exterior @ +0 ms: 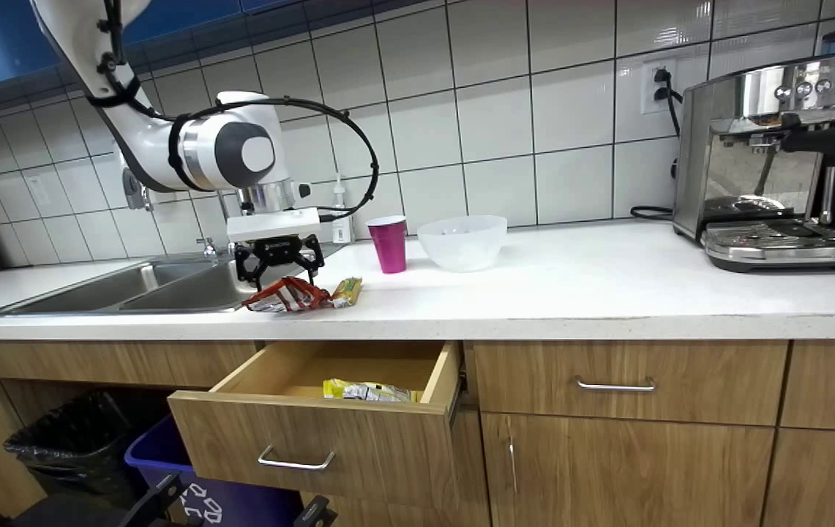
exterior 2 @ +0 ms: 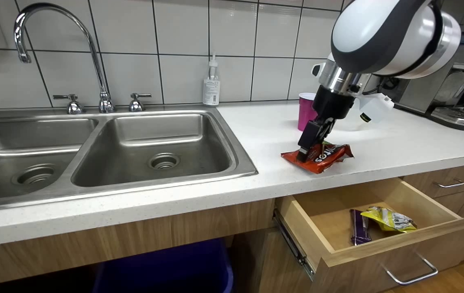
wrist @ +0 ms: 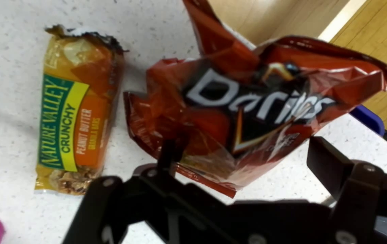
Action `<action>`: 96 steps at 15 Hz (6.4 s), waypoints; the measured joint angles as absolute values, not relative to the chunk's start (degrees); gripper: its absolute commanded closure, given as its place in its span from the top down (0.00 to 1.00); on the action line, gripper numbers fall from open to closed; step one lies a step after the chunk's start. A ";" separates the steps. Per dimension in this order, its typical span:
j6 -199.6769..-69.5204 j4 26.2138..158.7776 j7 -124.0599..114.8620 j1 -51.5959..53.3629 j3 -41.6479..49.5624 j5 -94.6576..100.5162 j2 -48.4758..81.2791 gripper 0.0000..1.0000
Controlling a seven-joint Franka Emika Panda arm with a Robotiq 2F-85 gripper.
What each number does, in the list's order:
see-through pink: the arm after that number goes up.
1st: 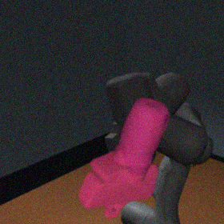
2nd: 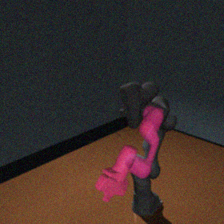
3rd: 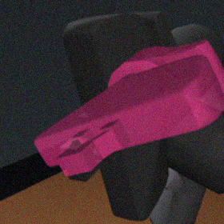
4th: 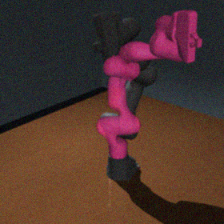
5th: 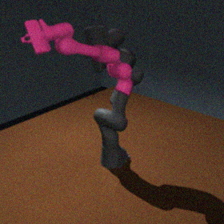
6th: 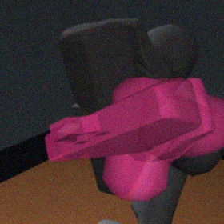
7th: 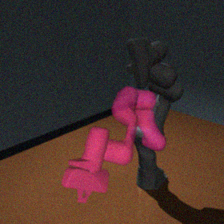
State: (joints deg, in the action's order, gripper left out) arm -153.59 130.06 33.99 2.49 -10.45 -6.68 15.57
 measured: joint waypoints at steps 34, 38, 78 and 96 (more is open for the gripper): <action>-138.17 137.72 37.37 1.34 -7.07 -6.88 3.15 1.00; -138.17 137.55 36.98 1.35 -6.36 -6.94 3.05 1.00; -136.48 148.56 16.38 1.46 -1.07 -3.17 -9.61 1.00; -136.21 148.67 15.08 -0.02 2.19 -0.04 -10.31 1.00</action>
State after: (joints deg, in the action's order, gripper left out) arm -136.21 148.67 15.08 -0.02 2.19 -0.04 -10.31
